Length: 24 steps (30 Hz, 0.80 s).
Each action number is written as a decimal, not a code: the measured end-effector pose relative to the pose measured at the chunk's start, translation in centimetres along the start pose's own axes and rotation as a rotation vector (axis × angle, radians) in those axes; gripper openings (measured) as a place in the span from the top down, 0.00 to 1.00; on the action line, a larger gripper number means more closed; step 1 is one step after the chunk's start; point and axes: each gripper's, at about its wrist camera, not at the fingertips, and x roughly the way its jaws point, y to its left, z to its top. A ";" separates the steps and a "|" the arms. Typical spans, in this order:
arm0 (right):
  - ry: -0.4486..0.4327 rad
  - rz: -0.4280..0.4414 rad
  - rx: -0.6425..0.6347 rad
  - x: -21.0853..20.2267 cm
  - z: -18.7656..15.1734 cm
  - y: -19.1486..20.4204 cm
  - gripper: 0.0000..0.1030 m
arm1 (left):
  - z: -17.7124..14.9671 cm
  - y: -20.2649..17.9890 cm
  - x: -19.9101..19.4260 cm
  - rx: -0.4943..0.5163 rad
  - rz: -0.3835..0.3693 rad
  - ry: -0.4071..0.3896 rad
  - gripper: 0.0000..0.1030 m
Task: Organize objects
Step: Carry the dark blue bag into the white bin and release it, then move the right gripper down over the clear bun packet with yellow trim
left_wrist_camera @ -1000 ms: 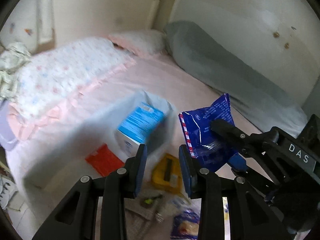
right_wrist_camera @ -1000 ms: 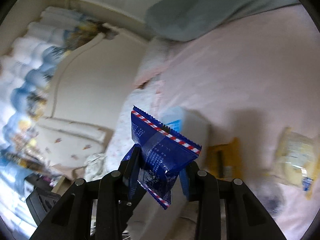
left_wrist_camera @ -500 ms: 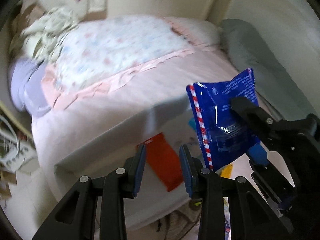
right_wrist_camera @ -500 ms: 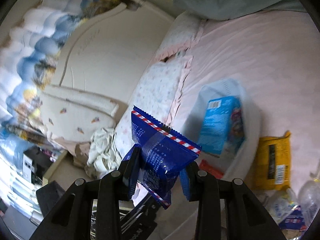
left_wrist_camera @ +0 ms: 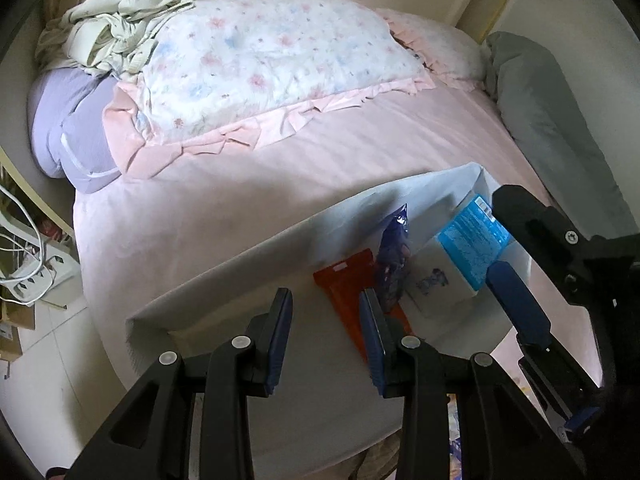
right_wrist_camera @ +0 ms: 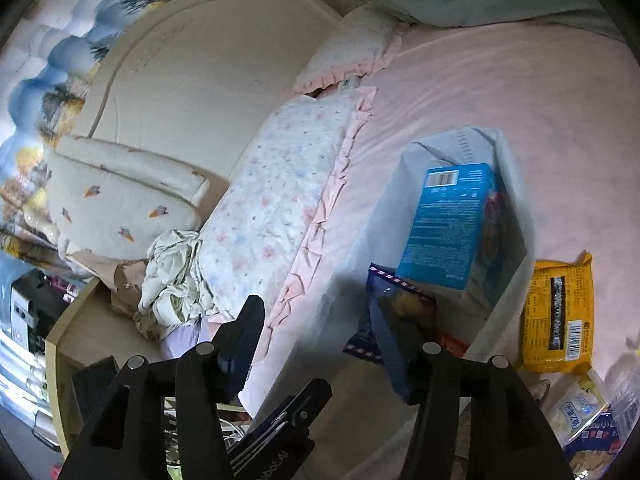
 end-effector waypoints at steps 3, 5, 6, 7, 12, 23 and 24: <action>-0.018 -0.017 -0.005 -0.6 0.2 -0.1 0.47 | -0.3 -0.7 0.0 0.018 -0.012 0.005 0.66; -0.029 -0.029 -0.010 -1.1 0.2 -0.2 0.47 | -0.7 -1.4 0.1 0.033 -0.032 0.014 0.66; -0.032 -0.036 -0.013 -1.3 0.3 -0.2 0.47 | -0.8 -1.8 0.1 0.042 -0.044 0.017 0.66; -0.037 -0.045 -0.016 -1.5 0.3 -0.3 0.47 | -1.0 -2.2 0.2 0.052 -0.053 0.020 0.66; -0.070 -0.087 -0.021 -3.0 0.4 -1.0 0.47 | -1.5 -4.0 -0.3 0.100 -0.094 0.002 0.66; -0.165 -0.161 0.107 -7.9 1.6 -5.9 0.47 | -2.5 -7.5 -1.3 0.205 -0.147 -0.037 0.66; -0.166 -0.163 0.118 -8.2 1.6 -6.3 0.47 | -2.6 -7.7 -1.5 0.214 -0.153 -0.047 0.66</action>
